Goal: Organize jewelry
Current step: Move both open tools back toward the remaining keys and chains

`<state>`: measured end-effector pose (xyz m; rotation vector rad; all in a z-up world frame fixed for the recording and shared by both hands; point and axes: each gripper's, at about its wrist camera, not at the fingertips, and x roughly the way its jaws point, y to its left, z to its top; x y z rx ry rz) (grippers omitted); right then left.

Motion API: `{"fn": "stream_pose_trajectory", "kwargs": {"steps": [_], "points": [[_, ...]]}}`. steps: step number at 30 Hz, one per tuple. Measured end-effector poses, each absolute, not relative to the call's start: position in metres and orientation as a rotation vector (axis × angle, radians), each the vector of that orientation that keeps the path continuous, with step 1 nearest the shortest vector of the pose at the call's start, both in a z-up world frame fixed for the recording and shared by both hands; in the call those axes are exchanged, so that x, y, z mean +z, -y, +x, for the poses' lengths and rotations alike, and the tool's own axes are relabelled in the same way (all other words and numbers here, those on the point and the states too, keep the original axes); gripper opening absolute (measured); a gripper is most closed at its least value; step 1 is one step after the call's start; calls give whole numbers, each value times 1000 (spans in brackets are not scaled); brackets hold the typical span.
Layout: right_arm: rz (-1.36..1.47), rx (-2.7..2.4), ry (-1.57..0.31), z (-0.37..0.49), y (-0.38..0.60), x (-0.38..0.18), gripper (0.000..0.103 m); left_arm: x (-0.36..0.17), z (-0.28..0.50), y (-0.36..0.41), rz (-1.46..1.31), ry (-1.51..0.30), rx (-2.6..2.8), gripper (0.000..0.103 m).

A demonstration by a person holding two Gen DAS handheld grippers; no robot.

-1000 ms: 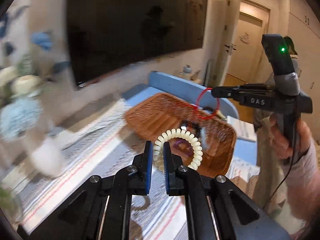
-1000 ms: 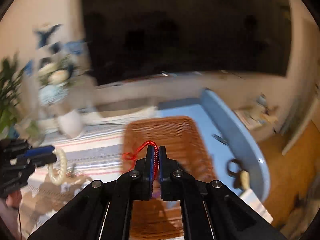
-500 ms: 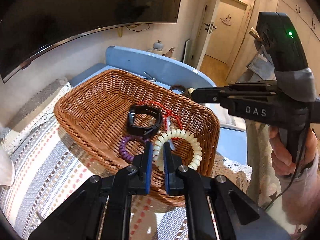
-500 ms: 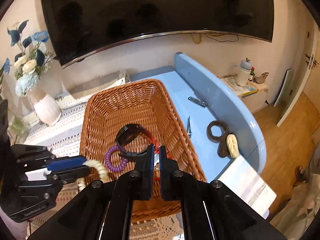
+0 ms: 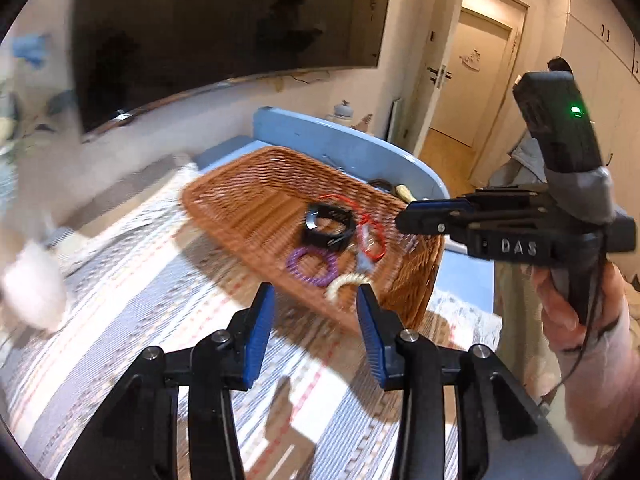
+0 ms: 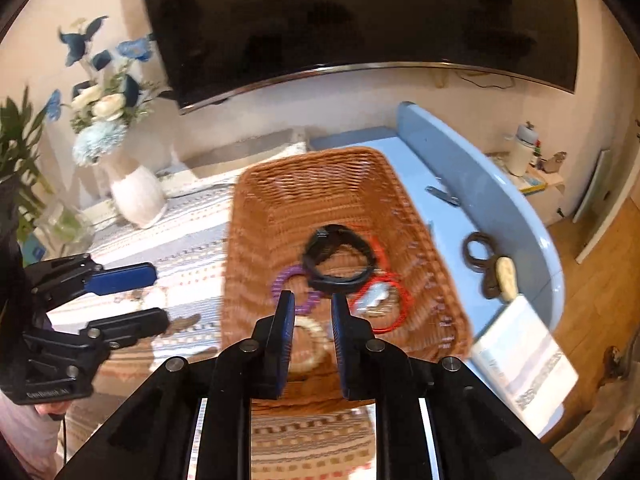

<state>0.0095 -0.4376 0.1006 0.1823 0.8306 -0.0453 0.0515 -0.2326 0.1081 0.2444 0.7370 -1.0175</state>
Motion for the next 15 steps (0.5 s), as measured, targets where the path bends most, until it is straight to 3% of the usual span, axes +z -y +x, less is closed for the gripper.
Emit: {"fn": "stream_pose_trajectory", "kwargs": {"steps": [8,15], "points": [[117,90,-783,11,359,115,20,121,49,101,131,-713,-844,42],[101,224,-771,18,279,74,21,85,57,13,18,-761,-713,42]]}}
